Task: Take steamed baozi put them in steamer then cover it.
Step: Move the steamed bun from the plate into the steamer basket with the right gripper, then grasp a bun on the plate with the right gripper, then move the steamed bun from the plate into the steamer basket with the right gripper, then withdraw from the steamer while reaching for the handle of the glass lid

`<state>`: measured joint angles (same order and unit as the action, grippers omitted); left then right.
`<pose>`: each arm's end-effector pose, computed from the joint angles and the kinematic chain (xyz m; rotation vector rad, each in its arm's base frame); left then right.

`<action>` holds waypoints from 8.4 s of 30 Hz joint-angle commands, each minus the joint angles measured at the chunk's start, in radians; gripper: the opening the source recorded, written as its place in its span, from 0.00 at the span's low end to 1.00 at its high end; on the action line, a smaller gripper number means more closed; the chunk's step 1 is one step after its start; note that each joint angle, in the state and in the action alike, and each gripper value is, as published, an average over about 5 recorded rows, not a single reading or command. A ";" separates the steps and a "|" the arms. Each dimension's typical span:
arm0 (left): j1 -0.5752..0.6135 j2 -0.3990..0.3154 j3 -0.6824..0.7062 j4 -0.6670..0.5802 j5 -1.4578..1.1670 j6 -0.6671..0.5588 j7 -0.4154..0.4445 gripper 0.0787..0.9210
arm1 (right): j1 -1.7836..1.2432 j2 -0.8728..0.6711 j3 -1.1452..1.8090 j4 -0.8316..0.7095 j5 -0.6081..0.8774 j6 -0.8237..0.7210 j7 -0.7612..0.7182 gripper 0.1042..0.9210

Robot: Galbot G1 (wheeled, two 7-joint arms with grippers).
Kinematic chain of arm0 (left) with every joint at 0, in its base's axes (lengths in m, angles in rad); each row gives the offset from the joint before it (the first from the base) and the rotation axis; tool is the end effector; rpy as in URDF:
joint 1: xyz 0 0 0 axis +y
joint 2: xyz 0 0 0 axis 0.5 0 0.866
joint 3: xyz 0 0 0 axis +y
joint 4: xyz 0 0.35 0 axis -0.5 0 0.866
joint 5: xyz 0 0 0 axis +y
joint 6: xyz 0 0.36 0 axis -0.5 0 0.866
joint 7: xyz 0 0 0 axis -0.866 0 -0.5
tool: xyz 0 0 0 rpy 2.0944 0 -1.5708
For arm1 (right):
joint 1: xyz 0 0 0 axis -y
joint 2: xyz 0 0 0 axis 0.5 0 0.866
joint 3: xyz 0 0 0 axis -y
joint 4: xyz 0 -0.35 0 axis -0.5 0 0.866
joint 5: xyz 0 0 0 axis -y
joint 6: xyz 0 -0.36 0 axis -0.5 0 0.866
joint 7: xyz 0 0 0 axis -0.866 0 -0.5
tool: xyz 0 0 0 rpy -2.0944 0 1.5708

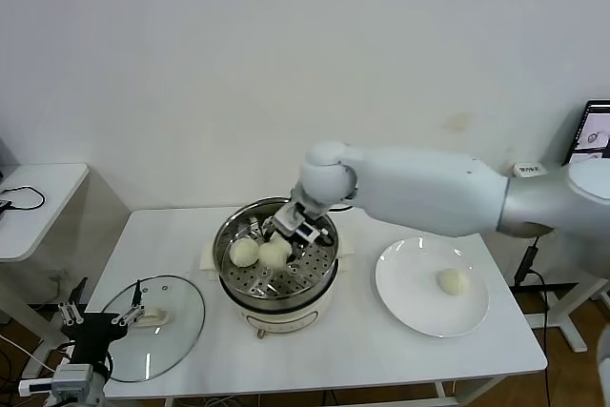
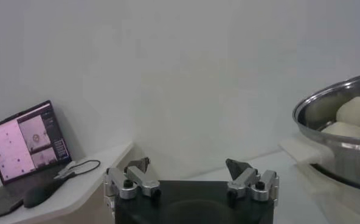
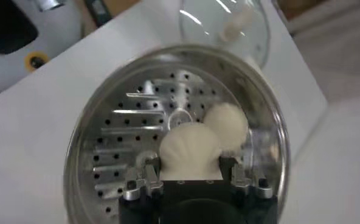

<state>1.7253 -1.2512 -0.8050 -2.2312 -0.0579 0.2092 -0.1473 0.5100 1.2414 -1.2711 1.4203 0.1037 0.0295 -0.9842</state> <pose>0.1513 0.1155 -0.2475 0.3038 -2.9230 -0.5550 0.4934 0.1977 -0.0857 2.0696 -0.9134 2.0714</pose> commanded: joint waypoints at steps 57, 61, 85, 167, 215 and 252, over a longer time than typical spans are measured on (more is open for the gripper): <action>-0.021 0.044 0.040 -0.002 0.000 -0.001 0.000 0.88 | -0.086 -0.766 0.118 0.202 -0.044 -0.330 -0.100 0.88; -0.020 0.039 0.053 0.000 0.007 -0.001 0.000 0.88 | -0.167 -0.790 0.165 0.178 -0.105 -0.328 -0.100 0.88; -0.004 0.034 0.037 -0.001 0.016 0.009 0.001 0.88 | -0.686 -0.631 0.603 -0.197 -0.343 -0.254 -0.087 0.88; -0.028 0.026 0.028 0.006 0.014 0.010 0.002 0.88 | -0.011 -0.004 0.051 -0.053 0.400 -0.694 0.150 0.60; -0.034 0.023 0.033 0.008 0.014 0.010 0.003 0.88 | -0.025 -0.136 0.100 0.041 0.337 -0.755 0.141 0.88; -0.063 0.037 0.011 0.275 0.680 -0.217 -0.021 0.88 | -1.830 0.004 1.936 0.413 0.178 0.158 0.803 0.88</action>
<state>1.6619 -1.2426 -0.7657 -2.0908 0.1568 0.1069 -0.1650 -0.8220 1.0487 0.1230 1.7577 0.3319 0.0342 -0.1504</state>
